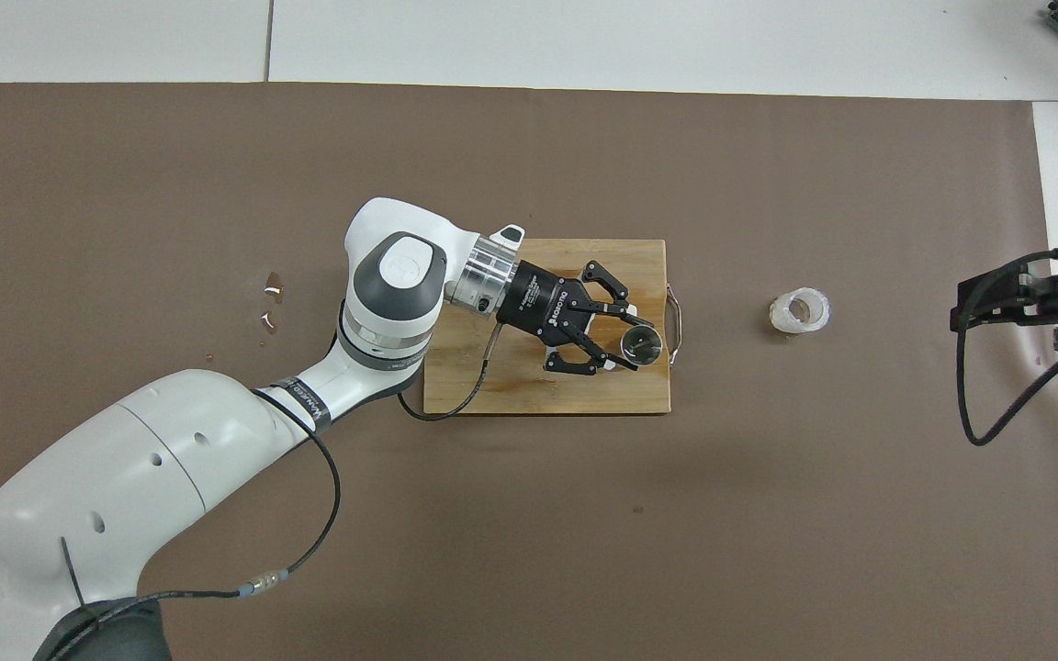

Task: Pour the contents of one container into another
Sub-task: 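Lower the silver cup onto the wooden board with the left gripper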

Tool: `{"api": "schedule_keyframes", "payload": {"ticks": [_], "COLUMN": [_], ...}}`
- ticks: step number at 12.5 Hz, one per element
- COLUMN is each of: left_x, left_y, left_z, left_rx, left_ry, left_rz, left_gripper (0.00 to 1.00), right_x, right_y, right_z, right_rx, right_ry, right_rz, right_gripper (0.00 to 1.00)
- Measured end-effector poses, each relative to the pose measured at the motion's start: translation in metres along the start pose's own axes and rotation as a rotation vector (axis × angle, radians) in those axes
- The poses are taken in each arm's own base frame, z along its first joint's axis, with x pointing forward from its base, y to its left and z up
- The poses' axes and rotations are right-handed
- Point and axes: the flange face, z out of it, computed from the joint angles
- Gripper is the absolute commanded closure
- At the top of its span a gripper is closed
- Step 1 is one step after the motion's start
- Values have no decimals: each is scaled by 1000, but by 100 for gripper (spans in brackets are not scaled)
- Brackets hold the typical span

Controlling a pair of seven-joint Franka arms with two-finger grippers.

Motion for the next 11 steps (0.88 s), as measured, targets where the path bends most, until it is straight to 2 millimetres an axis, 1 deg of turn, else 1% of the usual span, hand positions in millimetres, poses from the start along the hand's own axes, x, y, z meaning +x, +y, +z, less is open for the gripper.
{"api": "schedule_keyframes", "payload": {"ticks": [6, 10, 11], "left_x": [5, 6, 6], "left_y": [6, 6, 6], "left_z": [-7, -7, -7], "left_rx": [-55, -59, -60], "left_ry": [51, 54, 55], "left_rz": [-16, -17, -17], "left_gripper": [100, 100, 89], "right_x": [0, 0, 0], "right_y": [0, 0, 0], "right_z": [0, 0, 0], "right_rx": [0, 0, 0], "right_ry": [0, 0, 0], "right_rz": [0, 0, 0], "right_gripper": [0, 0, 0]}}
